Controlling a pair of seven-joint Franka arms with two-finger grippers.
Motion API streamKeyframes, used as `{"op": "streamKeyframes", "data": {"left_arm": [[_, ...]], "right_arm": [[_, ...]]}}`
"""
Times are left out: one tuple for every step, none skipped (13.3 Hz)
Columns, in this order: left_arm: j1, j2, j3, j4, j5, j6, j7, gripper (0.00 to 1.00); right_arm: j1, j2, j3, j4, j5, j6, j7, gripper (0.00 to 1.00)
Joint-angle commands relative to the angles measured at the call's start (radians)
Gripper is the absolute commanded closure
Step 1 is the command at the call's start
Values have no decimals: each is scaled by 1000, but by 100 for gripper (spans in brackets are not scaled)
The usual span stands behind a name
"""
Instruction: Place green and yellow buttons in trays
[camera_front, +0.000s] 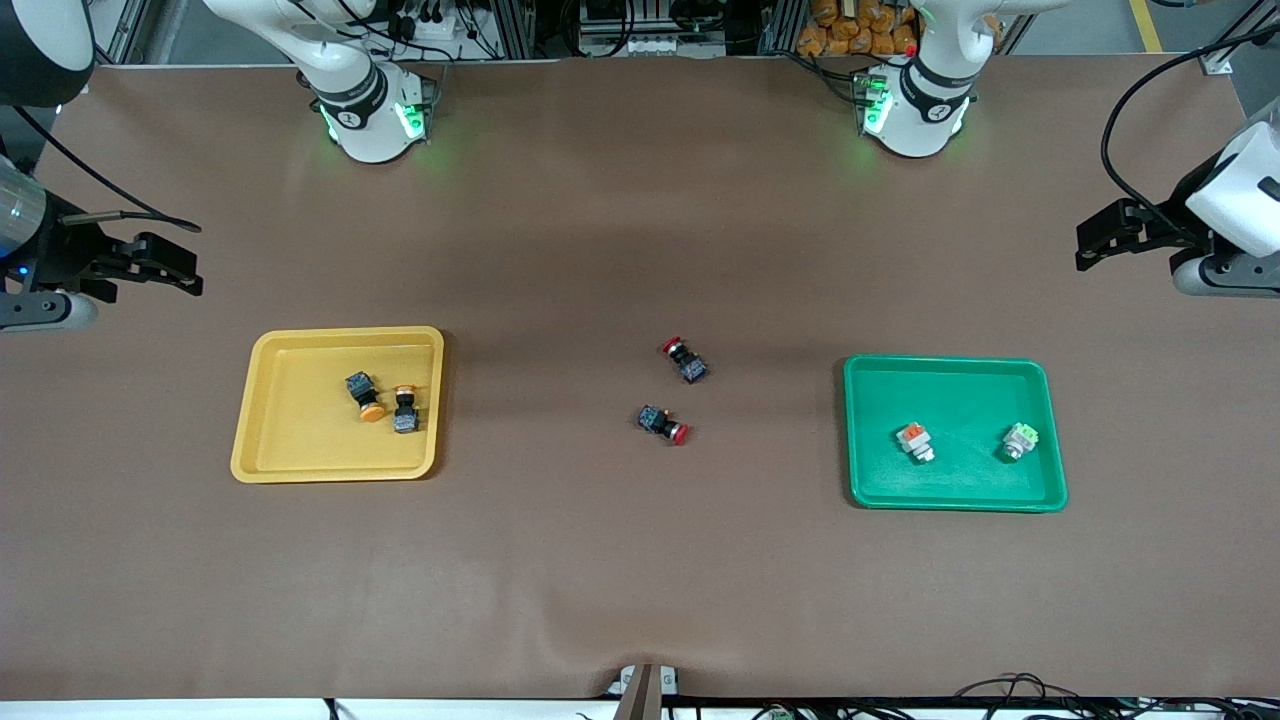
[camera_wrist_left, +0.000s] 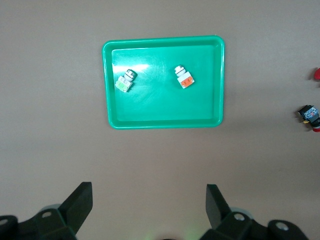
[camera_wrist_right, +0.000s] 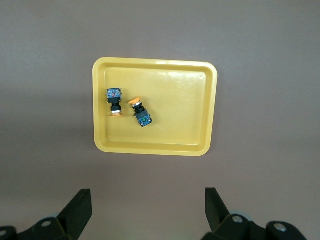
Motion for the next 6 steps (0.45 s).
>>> {"op": "streamKeyframes", "data": {"left_arm": [[5,-5,-6,5,-7,1,-11,0],[5,-5,-6,5,-7,1,-11,0],[5,-5,-6,5,-7,1,-11,0],[5,-5,-6,5,-7,1,-9,0],[5,-5,-6,5,-7,1,-11,0],[5,-5,-6,5,-7,1,-11,0]], "right_arm": [[-21,-29,21,-26,14,-2,2,0],[-17,-29,20,-26,14,-4,3,0],[-15,-29,20,-26,14,-4,3,0],[-11,-29,18,-26,14,-4,3,0],[-8,-29,17,-26,14,-4,3,0],[-8,-30,17,-26,14,-2,3,0]]}}
